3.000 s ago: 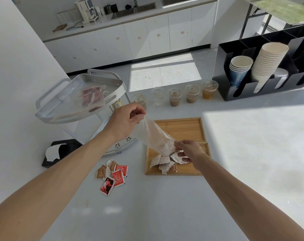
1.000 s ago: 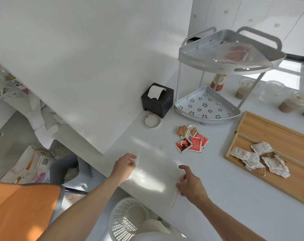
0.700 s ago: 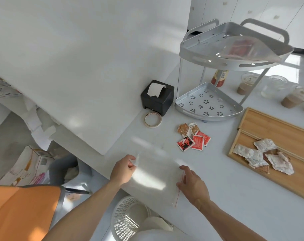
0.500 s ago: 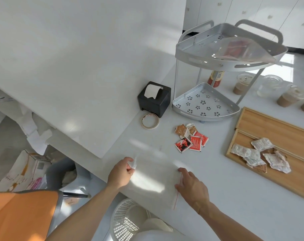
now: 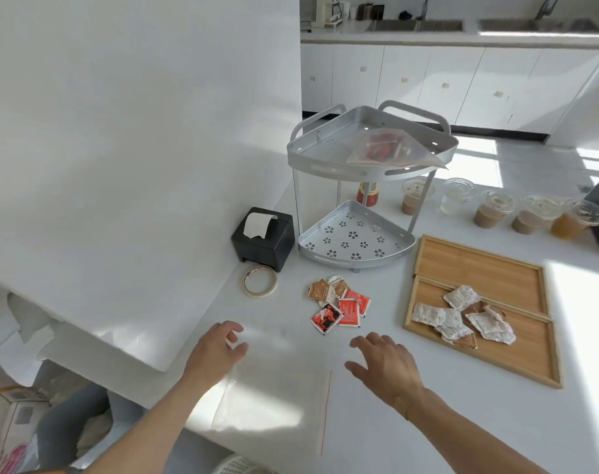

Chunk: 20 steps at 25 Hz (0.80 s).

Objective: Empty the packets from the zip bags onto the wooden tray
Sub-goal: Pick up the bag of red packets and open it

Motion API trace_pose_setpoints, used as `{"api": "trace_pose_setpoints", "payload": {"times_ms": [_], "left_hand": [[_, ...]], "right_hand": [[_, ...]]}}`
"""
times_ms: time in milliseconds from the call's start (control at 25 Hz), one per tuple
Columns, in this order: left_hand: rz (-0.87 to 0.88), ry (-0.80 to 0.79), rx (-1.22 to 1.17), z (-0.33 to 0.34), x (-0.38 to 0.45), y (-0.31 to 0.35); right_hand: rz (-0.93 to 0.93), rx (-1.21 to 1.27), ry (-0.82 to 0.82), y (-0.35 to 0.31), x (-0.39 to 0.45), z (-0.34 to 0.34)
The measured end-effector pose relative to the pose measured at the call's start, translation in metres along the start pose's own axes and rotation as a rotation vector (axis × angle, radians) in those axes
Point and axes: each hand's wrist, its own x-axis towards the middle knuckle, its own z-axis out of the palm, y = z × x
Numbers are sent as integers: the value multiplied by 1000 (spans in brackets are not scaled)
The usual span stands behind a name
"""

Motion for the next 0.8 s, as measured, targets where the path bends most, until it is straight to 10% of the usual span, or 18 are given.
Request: {"api": "trace_pose_setpoints", "payload": {"times_ms": [560, 800], "left_hand": [[739, 241, 176, -130, 98, 278], [854, 197, 443, -143, 100, 336]], "right_hand": [[82, -284, 678, 79, 44, -264], [-21, -362, 674, 55, 53, -296]]}}
